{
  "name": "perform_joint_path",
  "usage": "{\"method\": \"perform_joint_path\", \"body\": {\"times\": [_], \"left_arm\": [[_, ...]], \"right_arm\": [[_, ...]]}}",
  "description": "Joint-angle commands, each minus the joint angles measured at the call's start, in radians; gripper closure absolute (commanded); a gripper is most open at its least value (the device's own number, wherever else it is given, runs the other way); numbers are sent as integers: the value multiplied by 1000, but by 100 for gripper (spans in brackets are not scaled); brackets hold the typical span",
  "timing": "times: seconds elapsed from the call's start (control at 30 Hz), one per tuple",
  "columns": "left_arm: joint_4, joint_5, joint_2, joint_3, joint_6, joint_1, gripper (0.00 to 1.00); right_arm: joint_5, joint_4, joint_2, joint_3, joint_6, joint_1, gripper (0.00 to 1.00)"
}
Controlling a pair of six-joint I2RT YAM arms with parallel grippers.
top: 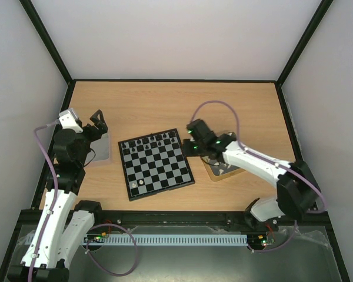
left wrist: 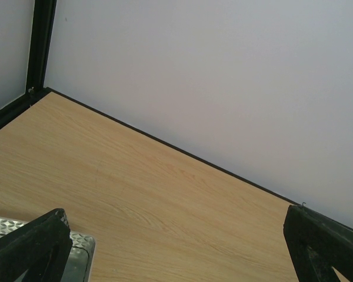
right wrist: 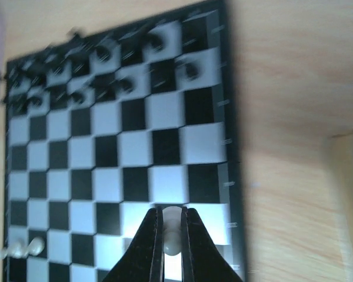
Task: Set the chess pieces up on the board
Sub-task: Place the chess piece on the chessboard.
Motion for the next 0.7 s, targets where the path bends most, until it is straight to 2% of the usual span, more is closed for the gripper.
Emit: {"method": "perform_joint_path", "body": {"times": [0.0, 0.13, 0.3, 0.67], "left_arm": [[30, 3, -2, -5, 6, 5, 0], [29, 3, -4, -7, 6, 5, 0], [28, 2, -6, -7, 6, 5, 0], [26, -4, -12, -7, 4, 5, 0]], "right_arm": [[10, 24, 111, 73, 16, 162, 98], [39, 19, 222, 142, 1, 297, 98], [65, 5, 333, 221, -13, 403, 98], [71, -4, 467, 292, 12, 468, 98]]}}
